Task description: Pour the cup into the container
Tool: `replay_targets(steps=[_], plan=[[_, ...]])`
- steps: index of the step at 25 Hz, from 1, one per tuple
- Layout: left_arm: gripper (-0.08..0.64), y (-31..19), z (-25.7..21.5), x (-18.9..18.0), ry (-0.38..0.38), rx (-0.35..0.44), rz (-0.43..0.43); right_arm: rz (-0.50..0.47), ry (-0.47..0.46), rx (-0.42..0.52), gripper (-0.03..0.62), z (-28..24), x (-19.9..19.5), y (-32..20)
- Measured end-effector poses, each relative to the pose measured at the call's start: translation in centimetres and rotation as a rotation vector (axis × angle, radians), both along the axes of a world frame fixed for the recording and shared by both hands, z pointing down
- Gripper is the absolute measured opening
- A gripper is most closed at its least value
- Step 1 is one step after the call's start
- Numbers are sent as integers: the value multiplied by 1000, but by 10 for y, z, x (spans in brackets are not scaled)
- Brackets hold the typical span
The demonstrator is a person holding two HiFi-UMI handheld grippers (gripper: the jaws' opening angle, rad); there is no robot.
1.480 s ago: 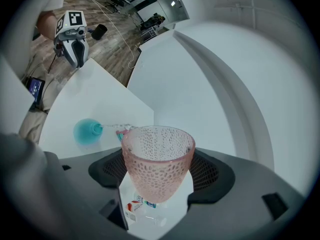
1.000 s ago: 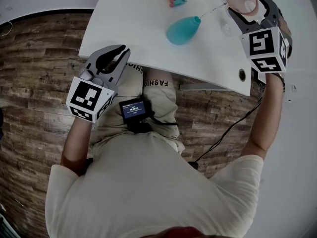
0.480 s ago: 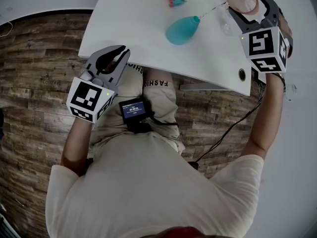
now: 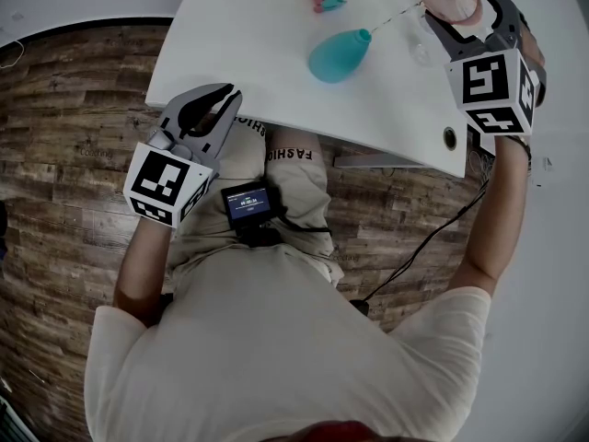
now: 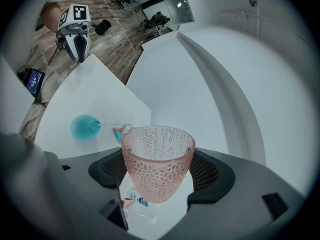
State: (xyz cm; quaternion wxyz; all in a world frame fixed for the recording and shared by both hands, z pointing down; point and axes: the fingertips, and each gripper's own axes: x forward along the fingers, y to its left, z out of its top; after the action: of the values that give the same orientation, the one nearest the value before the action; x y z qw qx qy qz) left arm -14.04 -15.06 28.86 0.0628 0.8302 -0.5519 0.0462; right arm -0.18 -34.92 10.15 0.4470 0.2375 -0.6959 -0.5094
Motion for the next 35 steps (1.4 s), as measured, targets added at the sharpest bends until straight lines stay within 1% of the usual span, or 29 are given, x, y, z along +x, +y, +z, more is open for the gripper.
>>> replay_targets(steps=[19,35], plan=[[52,1,0,-2,0,2,-1,2,29,30,371,-3,-2,0],[52,3,2,-4,-2,-1,-8,5,54,88,371,-5,-1,-2]])
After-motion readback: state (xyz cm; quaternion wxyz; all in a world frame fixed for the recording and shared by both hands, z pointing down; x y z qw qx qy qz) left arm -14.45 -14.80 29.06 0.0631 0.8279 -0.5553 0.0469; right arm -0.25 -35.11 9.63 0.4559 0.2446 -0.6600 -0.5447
